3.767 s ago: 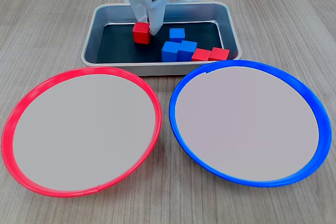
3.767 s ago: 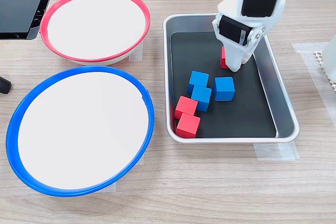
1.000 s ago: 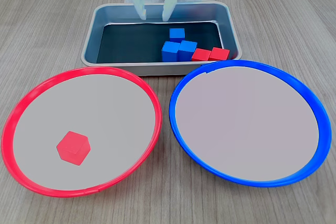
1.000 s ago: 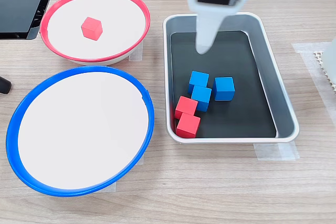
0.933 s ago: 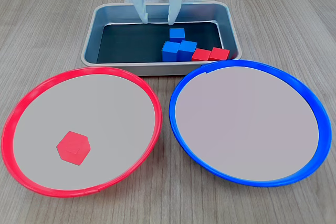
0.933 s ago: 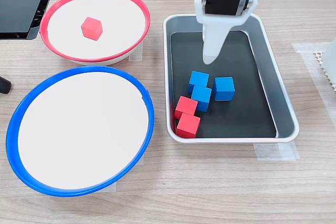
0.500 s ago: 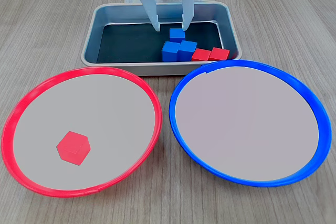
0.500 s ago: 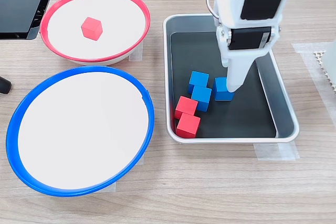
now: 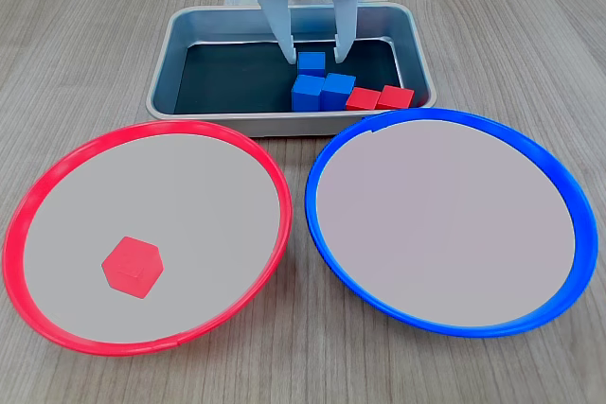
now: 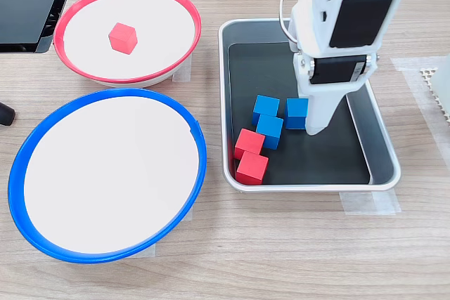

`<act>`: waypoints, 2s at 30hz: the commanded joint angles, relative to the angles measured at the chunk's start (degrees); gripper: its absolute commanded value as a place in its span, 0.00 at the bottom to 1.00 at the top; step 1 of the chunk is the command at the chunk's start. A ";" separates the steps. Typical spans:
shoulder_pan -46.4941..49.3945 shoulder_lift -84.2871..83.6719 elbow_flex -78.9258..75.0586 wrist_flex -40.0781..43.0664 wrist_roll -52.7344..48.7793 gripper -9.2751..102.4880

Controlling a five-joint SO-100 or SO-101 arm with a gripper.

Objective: Move six blocks tray to matching dishes

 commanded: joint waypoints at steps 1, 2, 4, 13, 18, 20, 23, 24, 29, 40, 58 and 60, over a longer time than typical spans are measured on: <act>0.18 -0.18 -0.53 -0.53 0.26 0.23; 0.44 -0.44 -0.35 -1.14 0.09 0.21; 0.88 -0.79 -0.18 -2.81 0.00 0.13; -3.52 4.57 -11.51 15.82 2.90 0.08; -9.05 -1.23 -29.79 18.81 24.96 0.08; -9.14 -7.73 -37.09 13.62 34.72 0.08; -8.88 -15.56 -40.17 0.97 44.38 0.08; -8.88 -16.88 -40.17 -2.29 46.58 0.08; -9.84 -20.39 -40.78 -12.92 54.23 0.08; -9.49 -18.90 -38.41 -13.01 51.50 0.22; 0.88 8.61 -7.91 5.71 69.96 0.15; 0.44 7.65 -7.73 6.86 72.25 0.20</act>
